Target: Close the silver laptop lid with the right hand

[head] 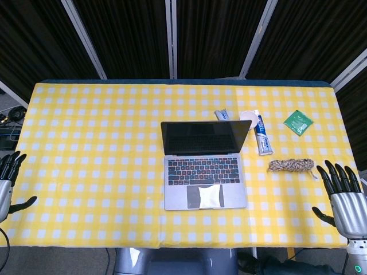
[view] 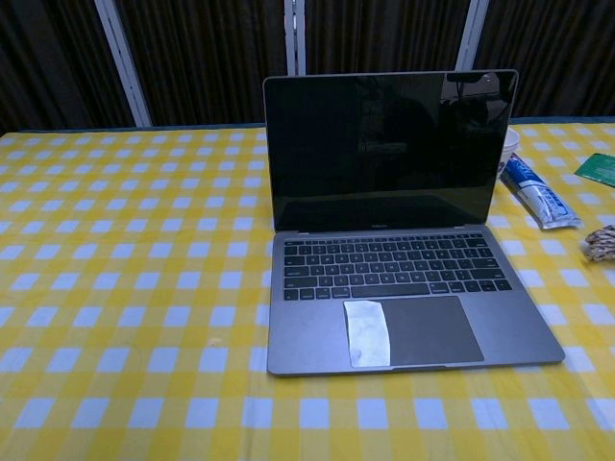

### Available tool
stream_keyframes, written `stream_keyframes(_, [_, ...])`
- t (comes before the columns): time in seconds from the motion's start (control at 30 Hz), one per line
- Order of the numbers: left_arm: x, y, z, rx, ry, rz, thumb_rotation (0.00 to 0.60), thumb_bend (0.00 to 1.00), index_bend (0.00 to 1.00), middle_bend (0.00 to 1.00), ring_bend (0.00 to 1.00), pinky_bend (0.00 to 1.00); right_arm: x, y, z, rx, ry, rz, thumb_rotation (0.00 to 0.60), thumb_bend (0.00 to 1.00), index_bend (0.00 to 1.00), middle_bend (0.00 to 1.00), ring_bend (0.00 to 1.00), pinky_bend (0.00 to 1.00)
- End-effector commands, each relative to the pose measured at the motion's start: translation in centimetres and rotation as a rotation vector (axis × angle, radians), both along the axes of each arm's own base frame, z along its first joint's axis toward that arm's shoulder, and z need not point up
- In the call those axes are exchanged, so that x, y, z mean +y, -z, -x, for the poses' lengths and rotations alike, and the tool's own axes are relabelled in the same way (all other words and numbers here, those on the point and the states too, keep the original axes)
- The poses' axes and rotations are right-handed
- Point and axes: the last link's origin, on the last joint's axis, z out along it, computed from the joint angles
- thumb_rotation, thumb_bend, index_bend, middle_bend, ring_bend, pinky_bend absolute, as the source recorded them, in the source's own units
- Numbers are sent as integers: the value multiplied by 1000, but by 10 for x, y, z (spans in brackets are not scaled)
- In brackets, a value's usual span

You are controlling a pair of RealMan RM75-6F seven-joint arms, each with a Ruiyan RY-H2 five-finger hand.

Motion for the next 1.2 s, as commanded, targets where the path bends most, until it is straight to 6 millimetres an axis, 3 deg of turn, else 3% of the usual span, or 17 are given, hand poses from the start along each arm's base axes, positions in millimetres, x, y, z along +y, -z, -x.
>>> stream_keyframes(0.03, [0, 0, 0, 0, -2, 1, 600, 0, 0, 0, 0, 0, 0, 0, 0, 0, 0, -1, 600, 0, 84, 0, 0, 0])
stream_keyframes(0.3, [2, 3, 1, 4, -15, 5, 600, 0, 0, 0, 0, 0, -1, 4, 2, -1, 11, -20, 600, 0, 25, 0, 0, 0])
stream_keyframes(0.43, [4, 6, 3, 15, -23, 10, 600, 0, 0, 0, 0, 0, -16, 5, -1, -22, -1, -41, 600, 2, 0, 0, 0, 0])
stream_keyframes(0.53, [6, 6, 4, 16, -28, 11, 600, 0, 0, 0, 0, 0, -40, 1, -9, -3, -28, -57, 600, 222, 0, 0, 0, 0])
stream_keyframes(0.6, [8, 7, 5, 16, -34, 13, 600, 0, 0, 0, 0, 0, -67, -3, -20, 65, -61, -57, 600, 565, 0, 0, 0, 0])
stream_keyframes(0.7, [12, 8, 7, 21, -46, 11, 600, 0, 0, 0, 0, 0, -108, 1, -50, 54, -114, -119, 600, 900, 0, 0, 0, 0])
stream_keyframes(0.77, [13, 8, 9, 26, -55, 10, 600, 0, 0, 0, 0, 0, -124, 4, -67, 25, -127, -164, 600, 987, 0, 0, 0, 0])
stream_keyframes(0.87, [16, 9, 12, 30, -71, 8, 600, 0, 0, 0, 0, 0, -145, 14, -89, -3, -150, -229, 600, 1000, 0, 0, 0, 0])
stream_keyframes(0.93, [20, 9, 16, 34, -87, 9, 600, 0, 0, 0, 0, 0, -169, 29, -119, -71, -172, -318, 600, 1000, 2, 0, 0, 0])
stream_keyframes(1.2, [27, 9, 24, 39, -123, 4, 600, 0, 0, 0, 0, 0, -207, 64, -181, -91, -221, -437, 600, 1000, 20, 0, 0, 0])
